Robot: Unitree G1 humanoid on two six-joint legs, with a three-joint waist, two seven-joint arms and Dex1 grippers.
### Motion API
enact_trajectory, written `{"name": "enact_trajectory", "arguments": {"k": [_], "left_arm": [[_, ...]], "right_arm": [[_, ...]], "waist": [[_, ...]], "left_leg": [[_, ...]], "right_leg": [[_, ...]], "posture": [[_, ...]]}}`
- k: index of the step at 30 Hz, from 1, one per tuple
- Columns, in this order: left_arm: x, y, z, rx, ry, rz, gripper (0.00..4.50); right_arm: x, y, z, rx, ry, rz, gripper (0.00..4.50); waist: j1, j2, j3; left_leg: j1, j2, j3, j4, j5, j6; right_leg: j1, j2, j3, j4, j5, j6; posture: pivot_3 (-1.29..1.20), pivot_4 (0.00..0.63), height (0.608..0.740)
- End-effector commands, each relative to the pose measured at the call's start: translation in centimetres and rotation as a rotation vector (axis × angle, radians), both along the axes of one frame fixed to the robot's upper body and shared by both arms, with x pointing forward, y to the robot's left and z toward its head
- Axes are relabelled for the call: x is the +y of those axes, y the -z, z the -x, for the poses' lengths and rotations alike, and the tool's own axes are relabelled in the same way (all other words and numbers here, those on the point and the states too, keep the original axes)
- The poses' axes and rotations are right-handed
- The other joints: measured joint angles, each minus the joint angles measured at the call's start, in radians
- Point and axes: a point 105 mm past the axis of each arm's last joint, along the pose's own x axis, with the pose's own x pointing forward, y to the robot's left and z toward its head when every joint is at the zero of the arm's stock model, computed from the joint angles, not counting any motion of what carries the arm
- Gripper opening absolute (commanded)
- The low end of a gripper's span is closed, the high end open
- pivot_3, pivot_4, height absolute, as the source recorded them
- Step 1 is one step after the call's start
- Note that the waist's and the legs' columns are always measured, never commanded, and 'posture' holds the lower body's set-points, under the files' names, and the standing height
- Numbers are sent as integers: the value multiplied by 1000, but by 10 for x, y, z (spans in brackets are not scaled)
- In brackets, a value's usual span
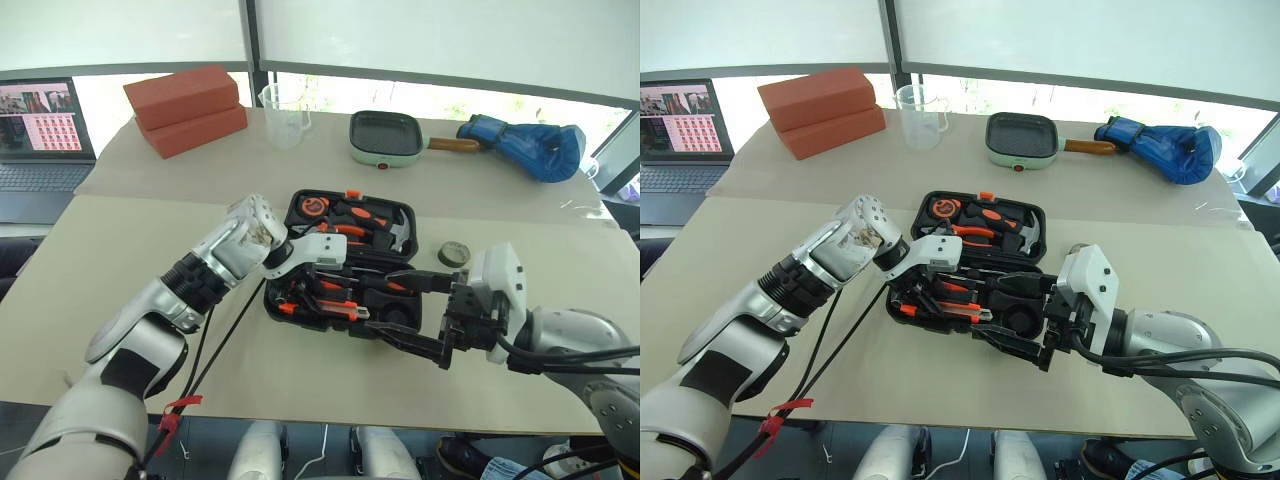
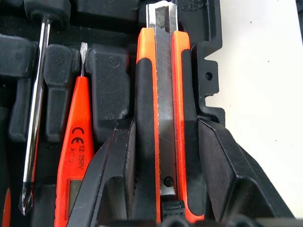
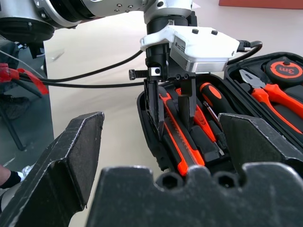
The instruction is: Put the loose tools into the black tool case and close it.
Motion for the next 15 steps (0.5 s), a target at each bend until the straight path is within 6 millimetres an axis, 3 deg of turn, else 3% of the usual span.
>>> {"name": "enact_trajectory", "arguments": {"k": [1, 5, 7, 12, 15], "left_arm": [[3, 4, -2, -27, -1, -1, 1521], [6, 5, -2, -12, -20, 4, 1521], [3, -4, -2, -3, -28, 59, 2509], [8, -49, 10, 18, 0, 233, 4193], [23, -62, 12, 11, -18, 265, 4193]], "right_arm": [[1, -7, 1, -44, -18, 1, 4500], [1, -7, 1, -44, -19, 1, 4500], [1, -5, 2, -38, -22, 3, 4500], [2, -5, 2, -42, -24, 0, 4500], [1, -6, 2, -44, -20, -2, 4500]], "waist": [[0, 0, 0], [-1, 0, 0], [-1, 0, 0], [-1, 0, 0], [-4, 0, 0]], "left_leg": [[0, 0, 0, 0, 0, 0], [0, 0, 0, 0, 0, 0], [1, 0, 0, 0, 0, 0], [-1, 0, -1, 2, 1, 1], [-1, 0, -2, 2, 1, 1]], "right_leg": [[0, 0, 0, 0, 0, 0], [0, 0, 0, 0, 0, 0], [0, 0, 0, 1, 0, 0], [-1, 0, 0, 2, 0, 0], [-1, 0, 0, 2, 0, 0]], "posture": [[0, 150, 740], [0, 150, 740], [0, 150, 740], [0, 150, 740], [0, 150, 740]]}}
